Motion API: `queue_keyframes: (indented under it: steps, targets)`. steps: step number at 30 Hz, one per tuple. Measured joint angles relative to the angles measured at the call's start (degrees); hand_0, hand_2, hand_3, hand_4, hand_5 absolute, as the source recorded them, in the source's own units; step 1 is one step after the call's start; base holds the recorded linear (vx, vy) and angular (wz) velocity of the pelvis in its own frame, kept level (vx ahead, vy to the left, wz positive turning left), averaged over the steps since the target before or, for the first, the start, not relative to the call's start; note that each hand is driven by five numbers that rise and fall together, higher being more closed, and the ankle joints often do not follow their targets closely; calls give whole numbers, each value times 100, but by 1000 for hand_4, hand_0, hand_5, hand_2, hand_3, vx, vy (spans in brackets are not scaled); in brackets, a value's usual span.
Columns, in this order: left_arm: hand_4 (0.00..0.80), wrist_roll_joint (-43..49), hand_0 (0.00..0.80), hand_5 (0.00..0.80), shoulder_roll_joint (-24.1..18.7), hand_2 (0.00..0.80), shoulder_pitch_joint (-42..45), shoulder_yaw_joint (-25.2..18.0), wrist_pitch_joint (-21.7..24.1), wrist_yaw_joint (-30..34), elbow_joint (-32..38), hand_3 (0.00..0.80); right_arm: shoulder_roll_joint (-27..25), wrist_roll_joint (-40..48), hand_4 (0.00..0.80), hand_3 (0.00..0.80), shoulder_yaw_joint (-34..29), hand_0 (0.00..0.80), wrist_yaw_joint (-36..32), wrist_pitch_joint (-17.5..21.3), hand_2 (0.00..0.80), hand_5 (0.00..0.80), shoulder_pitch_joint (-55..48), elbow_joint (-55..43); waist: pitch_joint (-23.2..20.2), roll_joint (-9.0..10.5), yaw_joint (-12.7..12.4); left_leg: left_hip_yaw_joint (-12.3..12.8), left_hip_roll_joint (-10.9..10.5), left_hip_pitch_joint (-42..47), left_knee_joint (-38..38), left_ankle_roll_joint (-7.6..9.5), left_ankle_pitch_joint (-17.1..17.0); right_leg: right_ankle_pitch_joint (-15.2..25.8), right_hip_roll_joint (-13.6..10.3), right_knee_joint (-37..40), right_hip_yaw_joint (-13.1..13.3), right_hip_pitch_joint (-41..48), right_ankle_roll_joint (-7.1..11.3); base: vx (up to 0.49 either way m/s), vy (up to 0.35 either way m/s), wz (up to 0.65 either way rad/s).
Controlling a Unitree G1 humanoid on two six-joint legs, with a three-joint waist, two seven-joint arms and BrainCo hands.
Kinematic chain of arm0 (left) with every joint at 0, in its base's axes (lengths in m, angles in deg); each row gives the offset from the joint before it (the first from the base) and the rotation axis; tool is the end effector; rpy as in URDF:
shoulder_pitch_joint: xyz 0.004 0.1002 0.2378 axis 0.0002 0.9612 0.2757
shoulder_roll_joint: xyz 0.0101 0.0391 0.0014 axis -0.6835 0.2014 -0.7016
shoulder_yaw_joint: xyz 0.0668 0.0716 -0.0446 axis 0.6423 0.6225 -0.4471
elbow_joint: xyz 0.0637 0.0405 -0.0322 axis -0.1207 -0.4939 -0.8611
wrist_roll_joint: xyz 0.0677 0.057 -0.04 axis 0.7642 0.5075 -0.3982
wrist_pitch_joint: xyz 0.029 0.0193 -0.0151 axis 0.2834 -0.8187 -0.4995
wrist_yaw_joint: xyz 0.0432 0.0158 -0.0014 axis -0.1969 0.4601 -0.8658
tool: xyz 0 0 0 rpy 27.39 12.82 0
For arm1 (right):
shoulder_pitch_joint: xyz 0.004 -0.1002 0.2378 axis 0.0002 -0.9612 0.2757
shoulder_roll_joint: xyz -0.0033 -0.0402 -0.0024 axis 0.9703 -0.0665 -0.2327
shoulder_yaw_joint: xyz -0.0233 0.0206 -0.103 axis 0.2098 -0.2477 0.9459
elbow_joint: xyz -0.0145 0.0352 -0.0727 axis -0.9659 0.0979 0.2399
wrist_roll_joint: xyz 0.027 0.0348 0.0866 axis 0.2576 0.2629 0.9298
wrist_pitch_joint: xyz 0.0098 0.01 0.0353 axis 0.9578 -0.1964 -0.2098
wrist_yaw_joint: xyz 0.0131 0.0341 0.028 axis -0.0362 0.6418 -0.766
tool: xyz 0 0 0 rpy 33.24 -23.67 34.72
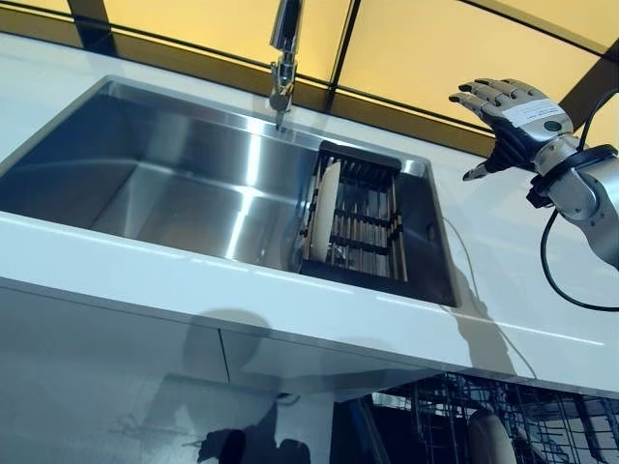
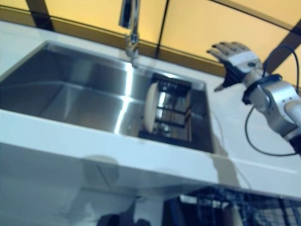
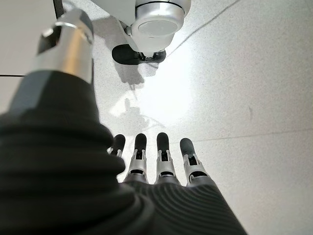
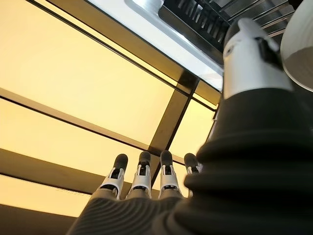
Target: Take plates into dishwasher
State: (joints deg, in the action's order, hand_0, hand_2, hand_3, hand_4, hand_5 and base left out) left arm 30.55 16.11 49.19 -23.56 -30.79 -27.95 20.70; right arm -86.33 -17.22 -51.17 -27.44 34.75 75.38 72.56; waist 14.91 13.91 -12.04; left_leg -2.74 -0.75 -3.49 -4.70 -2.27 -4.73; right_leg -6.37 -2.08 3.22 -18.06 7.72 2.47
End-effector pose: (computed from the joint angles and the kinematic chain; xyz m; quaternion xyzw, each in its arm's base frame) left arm 0.0831 0.2960 -0.0830 0.2372 0.5435 0.1032 0.7985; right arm 0.2820 -0.2618 0.3077 -0.7622 -0.2465 -0.0752 0.5939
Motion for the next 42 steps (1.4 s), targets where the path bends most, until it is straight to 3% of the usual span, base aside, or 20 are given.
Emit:
queue_keyframes:
  steps: [9,23,42]
  targets:
    - [0,-11,0,0,-104,0,-21,57,122,2,-38,0,232,-3,0,0,141,0,202,-45,0,0,200,-103,219,160,-74,-42,27,-25,1,2,-8,8,18,-15,-78,9,14,-5,-9,7]
    - [0,-3,0,0,-103,0,-45,61,237,14,-30,0,469,-228,0,0,302,0,179,-123,0,0,700,-340,228,180,-307,-81,0,-22,7,1,-11,21,30,1,-155,39,35,10,1,1]
    - [0,-4,0,0,-98,0,-50,108,326,3,-44,0,852,-751,0,0,691,0,-306,3,0,0,712,-599,283,210,-307,-145,15,-119,10,-31,-112,20,63,28,-169,-17,36,-4,-2,1]
